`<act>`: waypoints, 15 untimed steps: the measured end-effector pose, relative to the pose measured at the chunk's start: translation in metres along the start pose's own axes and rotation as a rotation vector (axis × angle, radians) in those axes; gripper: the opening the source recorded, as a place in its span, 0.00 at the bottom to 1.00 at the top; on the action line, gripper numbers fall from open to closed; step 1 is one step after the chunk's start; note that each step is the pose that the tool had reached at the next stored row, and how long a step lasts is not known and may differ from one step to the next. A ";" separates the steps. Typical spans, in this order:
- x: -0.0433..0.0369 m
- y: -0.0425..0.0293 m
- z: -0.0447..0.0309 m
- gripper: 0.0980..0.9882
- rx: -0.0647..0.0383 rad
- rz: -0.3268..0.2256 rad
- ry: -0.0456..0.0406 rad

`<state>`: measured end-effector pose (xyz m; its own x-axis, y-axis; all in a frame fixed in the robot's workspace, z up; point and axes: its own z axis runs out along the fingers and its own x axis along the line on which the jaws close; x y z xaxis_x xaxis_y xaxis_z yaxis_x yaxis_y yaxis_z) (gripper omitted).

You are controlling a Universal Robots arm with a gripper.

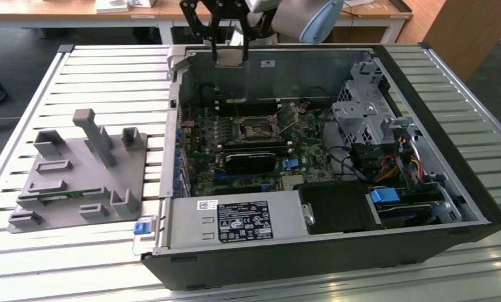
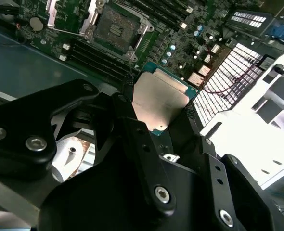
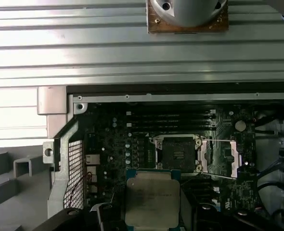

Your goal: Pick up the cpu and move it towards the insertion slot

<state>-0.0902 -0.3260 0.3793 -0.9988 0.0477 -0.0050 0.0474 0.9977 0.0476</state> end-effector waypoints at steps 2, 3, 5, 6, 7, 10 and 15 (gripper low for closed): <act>-0.0048 0.0011 0.0011 0.50 0.000 -0.001 0.0001; -0.0073 0.0015 0.0016 0.50 0.000 -0.001 0.0000; -0.0128 0.0024 0.0027 0.50 0.000 -0.001 0.0001; -0.0157 0.0028 0.0032 0.50 0.000 -0.001 0.0001; -0.0185 0.0033 0.0038 0.50 0.000 -0.001 0.0001; -0.0231 0.0046 0.0055 0.50 0.000 -0.005 0.0002; -0.0288 0.0057 0.0085 0.50 0.000 -0.021 0.0010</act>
<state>-0.0611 -0.3213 0.3712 -0.9996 0.0269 -0.0050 0.0267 0.9985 0.0476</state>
